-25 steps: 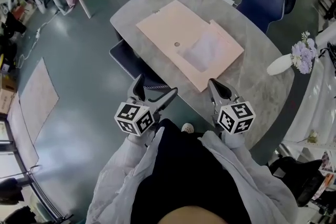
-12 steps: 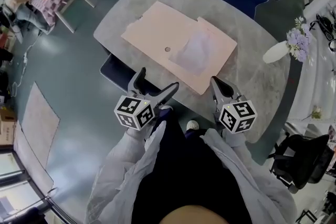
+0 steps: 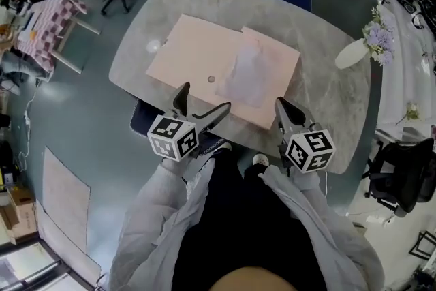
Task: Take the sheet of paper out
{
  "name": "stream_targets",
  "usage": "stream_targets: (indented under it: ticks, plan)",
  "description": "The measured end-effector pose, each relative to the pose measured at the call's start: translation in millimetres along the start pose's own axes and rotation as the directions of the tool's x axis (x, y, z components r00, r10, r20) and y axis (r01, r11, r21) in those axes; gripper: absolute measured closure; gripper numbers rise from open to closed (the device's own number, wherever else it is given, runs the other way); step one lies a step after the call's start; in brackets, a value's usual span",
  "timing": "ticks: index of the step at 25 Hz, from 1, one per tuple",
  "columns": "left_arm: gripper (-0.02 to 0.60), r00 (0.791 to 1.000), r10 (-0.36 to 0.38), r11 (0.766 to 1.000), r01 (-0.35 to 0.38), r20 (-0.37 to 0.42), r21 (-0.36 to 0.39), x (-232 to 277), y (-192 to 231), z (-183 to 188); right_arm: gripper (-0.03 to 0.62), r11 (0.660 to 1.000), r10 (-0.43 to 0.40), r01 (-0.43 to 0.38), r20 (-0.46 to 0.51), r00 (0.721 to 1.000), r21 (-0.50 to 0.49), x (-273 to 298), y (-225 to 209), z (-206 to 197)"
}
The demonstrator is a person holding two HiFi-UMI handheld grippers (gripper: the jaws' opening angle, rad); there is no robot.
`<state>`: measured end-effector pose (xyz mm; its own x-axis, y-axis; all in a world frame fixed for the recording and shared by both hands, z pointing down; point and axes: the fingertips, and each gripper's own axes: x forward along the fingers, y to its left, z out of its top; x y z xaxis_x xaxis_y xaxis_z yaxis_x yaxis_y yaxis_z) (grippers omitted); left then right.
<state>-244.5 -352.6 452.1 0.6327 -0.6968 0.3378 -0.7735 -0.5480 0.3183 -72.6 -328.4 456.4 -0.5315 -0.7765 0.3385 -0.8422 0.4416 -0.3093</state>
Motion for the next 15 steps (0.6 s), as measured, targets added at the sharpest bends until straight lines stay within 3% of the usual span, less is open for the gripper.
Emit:
stream_targets:
  ticks: [9,15]
  plan:
    - [0.031,0.987,-0.137,0.990,0.138,-0.081,0.010,49,24,8,0.580,0.990,-0.133,0.133,0.001,0.991,0.042,9,-12,1]
    - [0.041,0.965,-0.203,0.979,0.206,-0.163,-0.003,86,33,-8,0.580,0.974,-0.214,0.214,-0.004,0.977,0.080,12,-22,-6]
